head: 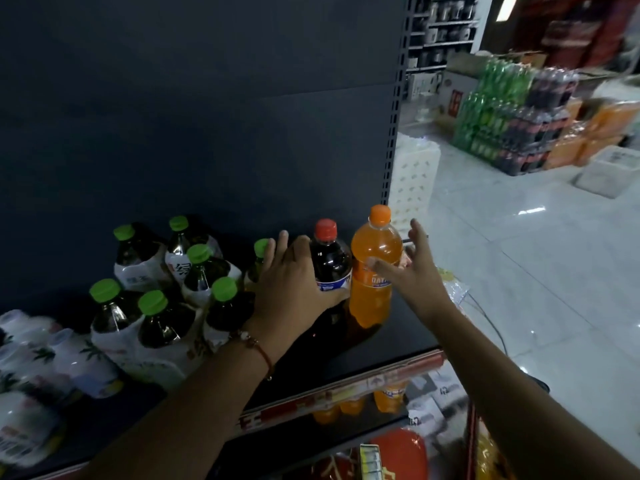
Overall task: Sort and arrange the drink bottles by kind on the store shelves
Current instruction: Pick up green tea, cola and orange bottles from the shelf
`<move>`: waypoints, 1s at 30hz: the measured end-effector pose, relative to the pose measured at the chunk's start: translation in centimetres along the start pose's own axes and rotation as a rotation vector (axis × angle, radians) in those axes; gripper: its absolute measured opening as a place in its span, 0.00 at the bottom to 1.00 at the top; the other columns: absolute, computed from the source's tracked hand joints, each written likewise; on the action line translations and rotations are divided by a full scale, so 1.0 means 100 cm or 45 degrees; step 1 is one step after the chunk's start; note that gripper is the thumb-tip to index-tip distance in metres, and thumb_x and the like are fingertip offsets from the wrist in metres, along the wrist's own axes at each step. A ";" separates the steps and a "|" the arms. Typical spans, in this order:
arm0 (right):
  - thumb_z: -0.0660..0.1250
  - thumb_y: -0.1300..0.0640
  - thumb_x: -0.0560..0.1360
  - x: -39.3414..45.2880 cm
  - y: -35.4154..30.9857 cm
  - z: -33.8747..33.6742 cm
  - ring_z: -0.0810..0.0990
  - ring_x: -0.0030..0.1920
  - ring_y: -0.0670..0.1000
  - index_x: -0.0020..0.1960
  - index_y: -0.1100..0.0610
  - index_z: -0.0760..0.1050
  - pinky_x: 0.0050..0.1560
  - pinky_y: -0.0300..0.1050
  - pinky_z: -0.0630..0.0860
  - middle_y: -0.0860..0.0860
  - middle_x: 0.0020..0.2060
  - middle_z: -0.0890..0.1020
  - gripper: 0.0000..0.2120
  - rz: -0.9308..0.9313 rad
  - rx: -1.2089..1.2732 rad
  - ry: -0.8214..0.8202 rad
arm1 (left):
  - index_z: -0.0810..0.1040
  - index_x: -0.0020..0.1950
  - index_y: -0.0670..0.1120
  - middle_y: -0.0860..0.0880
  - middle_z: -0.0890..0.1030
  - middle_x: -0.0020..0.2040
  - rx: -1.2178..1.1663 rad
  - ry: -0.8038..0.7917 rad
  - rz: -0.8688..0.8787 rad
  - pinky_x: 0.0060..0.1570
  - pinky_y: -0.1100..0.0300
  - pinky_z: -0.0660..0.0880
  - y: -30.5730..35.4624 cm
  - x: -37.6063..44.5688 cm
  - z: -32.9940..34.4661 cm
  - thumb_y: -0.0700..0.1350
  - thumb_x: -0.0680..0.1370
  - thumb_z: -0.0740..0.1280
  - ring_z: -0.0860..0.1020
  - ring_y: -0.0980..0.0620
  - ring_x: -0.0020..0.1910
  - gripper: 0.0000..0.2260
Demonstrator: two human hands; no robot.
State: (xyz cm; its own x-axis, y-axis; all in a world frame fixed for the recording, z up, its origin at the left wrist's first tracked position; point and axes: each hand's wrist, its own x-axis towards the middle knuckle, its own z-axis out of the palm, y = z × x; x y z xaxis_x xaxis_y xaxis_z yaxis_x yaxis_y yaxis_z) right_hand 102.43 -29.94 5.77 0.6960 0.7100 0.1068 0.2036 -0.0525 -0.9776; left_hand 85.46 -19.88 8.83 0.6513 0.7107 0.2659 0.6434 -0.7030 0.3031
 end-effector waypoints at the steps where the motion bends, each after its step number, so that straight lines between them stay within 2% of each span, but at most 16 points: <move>1: 0.77 0.50 0.68 0.005 0.003 0.004 0.67 0.68 0.48 0.78 0.45 0.50 0.60 0.48 0.74 0.45 0.72 0.65 0.48 0.019 0.027 -0.074 | 0.62 0.74 0.44 0.42 0.62 0.78 -0.053 0.004 -0.003 0.77 0.52 0.46 0.002 -0.002 0.001 0.66 0.68 0.74 0.51 0.44 0.80 0.44; 3: 0.78 0.50 0.67 0.011 0.010 0.009 0.75 0.63 0.49 0.74 0.45 0.59 0.53 0.44 0.75 0.43 0.63 0.74 0.41 -0.003 0.030 -0.123 | 0.63 0.73 0.45 0.42 0.67 0.75 -0.131 0.023 0.007 0.76 0.50 0.53 0.001 -0.006 0.008 0.65 0.67 0.75 0.57 0.44 0.78 0.43; 4: 0.78 0.49 0.67 0.012 0.013 0.011 0.77 0.61 0.49 0.71 0.45 0.63 0.53 0.45 0.77 0.44 0.60 0.76 0.38 -0.008 0.024 -0.107 | 0.62 0.72 0.46 0.43 0.72 0.71 -0.176 0.027 0.006 0.75 0.49 0.62 0.000 -0.008 0.011 0.65 0.67 0.75 0.65 0.44 0.74 0.43; 5: 0.78 0.47 0.66 0.011 0.016 0.011 0.77 0.59 0.49 0.69 0.45 0.65 0.55 0.48 0.77 0.44 0.58 0.77 0.36 -0.009 0.022 -0.088 | 0.60 0.72 0.48 0.46 0.75 0.66 -0.230 0.019 -0.003 0.67 0.49 0.72 -0.001 -0.010 0.014 0.65 0.67 0.75 0.73 0.45 0.68 0.42; 6: 0.78 0.47 0.66 0.009 0.019 0.011 0.78 0.58 0.48 0.68 0.45 0.65 0.55 0.50 0.78 0.44 0.58 0.77 0.35 -0.007 0.021 -0.073 | 0.58 0.72 0.50 0.48 0.77 0.63 -0.272 0.000 -0.010 0.57 0.51 0.78 -0.003 -0.013 0.015 0.65 0.67 0.76 0.78 0.47 0.61 0.43; 7: 0.78 0.46 0.66 0.005 0.020 0.010 0.78 0.57 0.47 0.68 0.44 0.65 0.55 0.51 0.78 0.44 0.58 0.77 0.35 -0.009 0.024 -0.061 | 0.56 0.73 0.51 0.49 0.78 0.62 -0.296 -0.013 -0.009 0.51 0.52 0.80 -0.004 -0.017 0.015 0.64 0.68 0.76 0.80 0.48 0.57 0.43; 9: 0.79 0.47 0.66 -0.008 0.020 0.010 0.77 0.56 0.45 0.67 0.42 0.63 0.53 0.48 0.77 0.42 0.57 0.75 0.36 -0.031 0.025 -0.042 | 0.53 0.75 0.54 0.51 0.76 0.65 -0.351 -0.025 0.004 0.52 0.51 0.80 -0.006 -0.023 0.016 0.63 0.68 0.76 0.79 0.49 0.59 0.45; 11: 0.79 0.46 0.64 -0.027 0.021 0.011 0.76 0.55 0.44 0.64 0.39 0.61 0.51 0.44 0.76 0.39 0.56 0.74 0.36 -0.069 0.020 -0.030 | 0.56 0.74 0.58 0.53 0.74 0.65 -0.517 -0.027 -0.003 0.54 0.48 0.80 -0.008 -0.031 0.017 0.60 0.67 0.78 0.77 0.52 0.60 0.43; 15: 0.77 0.41 0.59 -0.067 0.017 0.006 0.78 0.54 0.41 0.61 0.34 0.63 0.48 0.36 0.75 0.39 0.56 0.76 0.36 -0.086 0.056 -0.035 | 0.60 0.71 0.59 0.59 0.75 0.63 -0.767 -0.036 0.002 0.56 0.55 0.78 -0.012 -0.052 0.019 0.56 0.67 0.80 0.76 0.59 0.60 0.40; 17: 0.76 0.40 0.58 -0.086 0.017 0.002 0.79 0.55 0.41 0.65 0.38 0.64 0.48 0.38 0.78 0.41 0.57 0.77 0.39 -0.079 0.082 -0.042 | 0.59 0.71 0.60 0.60 0.76 0.62 -0.831 -0.068 0.015 0.57 0.57 0.78 -0.011 -0.066 0.015 0.55 0.68 0.80 0.77 0.62 0.60 0.40; 21: 0.76 0.40 0.60 -0.122 0.020 -0.001 0.81 0.56 0.50 0.67 0.43 0.67 0.53 0.52 0.80 0.48 0.57 0.79 0.38 0.026 0.149 -0.047 | 0.60 0.72 0.63 0.61 0.77 0.63 -0.932 -0.136 0.044 0.59 0.51 0.78 -0.013 -0.099 0.004 0.55 0.67 0.81 0.77 0.61 0.62 0.41; 23: 0.75 0.39 0.59 -0.146 0.023 0.002 0.81 0.54 0.50 0.63 0.40 0.68 0.50 0.51 0.81 0.48 0.55 0.79 0.35 0.122 0.174 -0.077 | 0.60 0.71 0.62 0.60 0.77 0.63 -0.970 -0.175 0.044 0.60 0.48 0.77 -0.019 -0.119 0.000 0.56 0.65 0.81 0.77 0.59 0.62 0.41; 25: 0.75 0.41 0.60 -0.171 0.026 0.009 0.81 0.52 0.48 0.58 0.35 0.67 0.45 0.43 0.78 0.45 0.54 0.79 0.30 0.205 0.166 -0.098 | 0.61 0.71 0.61 0.60 0.78 0.63 -1.028 -0.221 -0.008 0.60 0.48 0.78 -0.032 -0.143 -0.001 0.55 0.64 0.82 0.77 0.60 0.63 0.42; 27: 0.75 0.42 0.59 -0.196 0.030 0.018 0.79 0.51 0.46 0.57 0.34 0.65 0.43 0.40 0.75 0.42 0.54 0.77 0.30 0.283 0.142 -0.103 | 0.60 0.71 0.62 0.62 0.77 0.62 -1.031 -0.264 -0.090 0.59 0.55 0.77 -0.049 -0.171 0.000 0.56 0.63 0.82 0.76 0.63 0.61 0.43; 29: 0.77 0.40 0.55 -0.218 0.036 0.026 0.78 0.54 0.47 0.60 0.35 0.64 0.46 0.44 0.76 0.43 0.56 0.76 0.37 0.355 0.105 -0.103 | 0.61 0.68 0.63 0.65 0.77 0.58 -1.018 -0.281 -0.150 0.56 0.64 0.76 -0.069 -0.198 0.007 0.57 0.62 0.82 0.76 0.69 0.57 0.42; 30: 0.78 0.38 0.53 -0.229 0.040 0.031 0.78 0.55 0.48 0.64 0.37 0.64 0.46 0.46 0.77 0.44 0.57 0.76 0.42 0.378 0.088 -0.109 | 0.63 0.67 0.62 0.65 0.77 0.57 -1.053 -0.292 -0.193 0.57 0.64 0.76 -0.081 -0.212 0.011 0.57 0.62 0.83 0.77 0.68 0.56 0.40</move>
State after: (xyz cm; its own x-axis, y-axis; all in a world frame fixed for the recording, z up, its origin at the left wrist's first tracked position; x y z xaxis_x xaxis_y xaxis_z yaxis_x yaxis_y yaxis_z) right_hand 85.22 -44.23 -1.18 0.6572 0.7272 -0.1981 -0.0494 -0.2207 -0.9741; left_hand 66.92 -29.29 -0.31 0.7045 0.7097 0.0045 0.2893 -0.2930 0.9113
